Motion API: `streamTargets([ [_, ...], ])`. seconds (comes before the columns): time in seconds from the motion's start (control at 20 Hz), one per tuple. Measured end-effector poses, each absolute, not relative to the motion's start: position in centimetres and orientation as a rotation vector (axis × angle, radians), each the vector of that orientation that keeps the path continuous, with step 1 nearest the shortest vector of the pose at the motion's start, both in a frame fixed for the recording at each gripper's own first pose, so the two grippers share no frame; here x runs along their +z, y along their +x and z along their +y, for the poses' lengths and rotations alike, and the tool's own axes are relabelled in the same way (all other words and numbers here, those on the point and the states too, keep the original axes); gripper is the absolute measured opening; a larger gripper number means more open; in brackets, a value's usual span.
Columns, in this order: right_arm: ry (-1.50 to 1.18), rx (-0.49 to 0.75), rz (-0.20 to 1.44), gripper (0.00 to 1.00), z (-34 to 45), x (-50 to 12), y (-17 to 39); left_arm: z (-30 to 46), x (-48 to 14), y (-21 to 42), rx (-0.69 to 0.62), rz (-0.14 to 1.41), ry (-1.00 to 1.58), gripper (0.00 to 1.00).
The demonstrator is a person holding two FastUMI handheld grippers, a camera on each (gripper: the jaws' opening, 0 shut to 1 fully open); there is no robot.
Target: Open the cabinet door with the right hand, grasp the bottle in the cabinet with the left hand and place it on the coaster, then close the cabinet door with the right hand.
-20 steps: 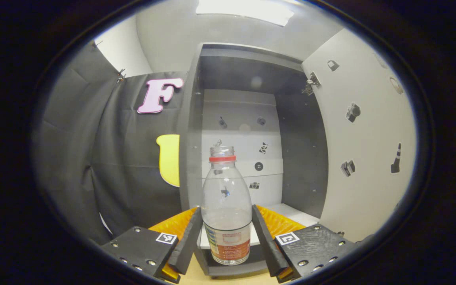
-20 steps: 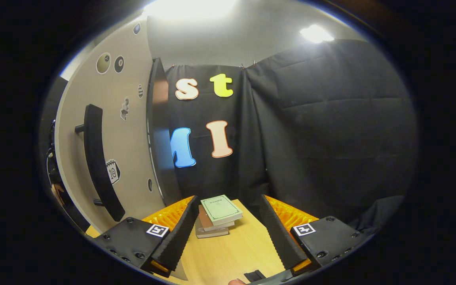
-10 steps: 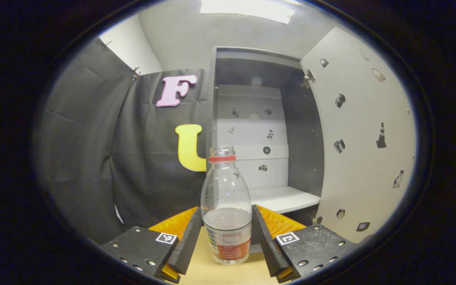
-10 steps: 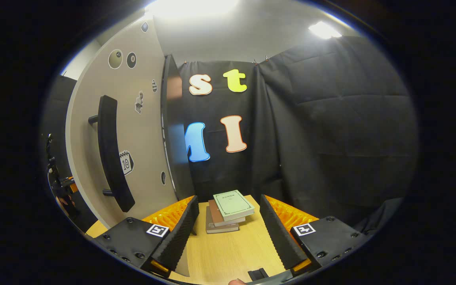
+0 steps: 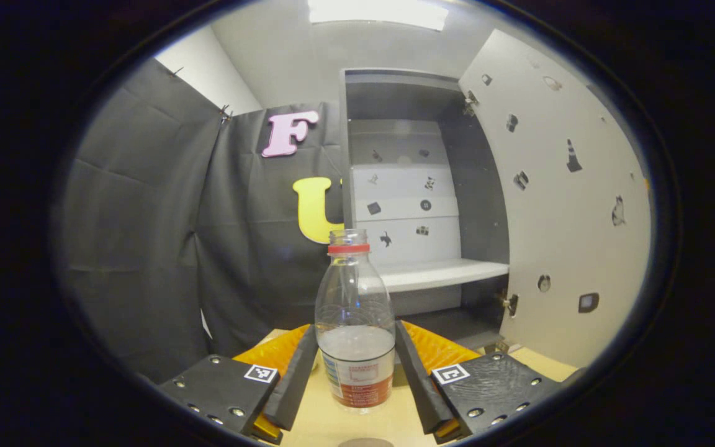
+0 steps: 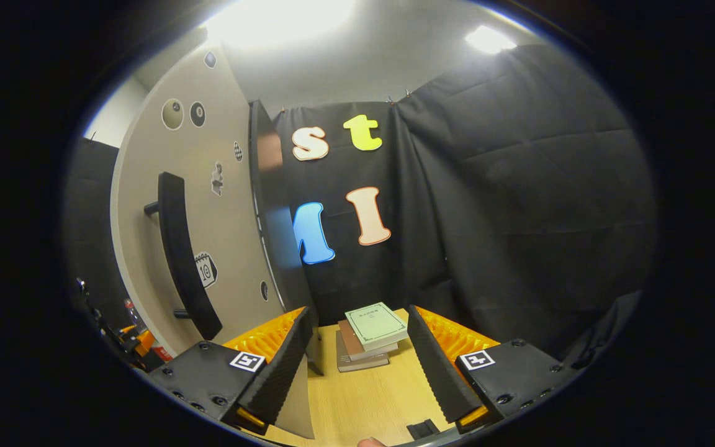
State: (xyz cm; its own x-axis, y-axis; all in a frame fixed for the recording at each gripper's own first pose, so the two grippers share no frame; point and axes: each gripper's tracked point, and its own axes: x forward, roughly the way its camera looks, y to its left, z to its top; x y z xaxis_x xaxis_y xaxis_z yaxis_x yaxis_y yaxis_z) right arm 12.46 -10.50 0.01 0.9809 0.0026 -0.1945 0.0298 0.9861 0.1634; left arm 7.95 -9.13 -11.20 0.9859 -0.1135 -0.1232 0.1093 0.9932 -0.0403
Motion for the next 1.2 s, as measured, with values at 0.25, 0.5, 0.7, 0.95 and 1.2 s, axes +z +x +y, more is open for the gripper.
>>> streamTargets([
  [0.25,0.152,-0.027,0.210,0.98,-10.3,-1.0,11.9,-9.0,-15.4,4.7,-0.106,0.123,-0.062,0.72],
  [0.5,0.140,-0.029,0.224,0.98,-9.6,-2.3,11.2,-9.1,-20.7,2.4,-0.096,0.177,-0.063,0.75],
  [0.7,0.101,-0.023,0.257,0.98,-9.4,-3.4,10.7,-8.3,-23.3,1.4,-0.056,0.174,-0.040,0.72],
  [0.95,0.077,-0.019,0.276,0.98,-9.1,-4.0,10.4,-7.9,-26.5,1.3,-0.010,0.179,-0.030,0.75],
  [1.2,0.048,-0.019,0.298,0.98,-8.7,-4.7,10.4,-9.1,-28.8,1.1,-0.008,0.200,-0.042,0.75],
])
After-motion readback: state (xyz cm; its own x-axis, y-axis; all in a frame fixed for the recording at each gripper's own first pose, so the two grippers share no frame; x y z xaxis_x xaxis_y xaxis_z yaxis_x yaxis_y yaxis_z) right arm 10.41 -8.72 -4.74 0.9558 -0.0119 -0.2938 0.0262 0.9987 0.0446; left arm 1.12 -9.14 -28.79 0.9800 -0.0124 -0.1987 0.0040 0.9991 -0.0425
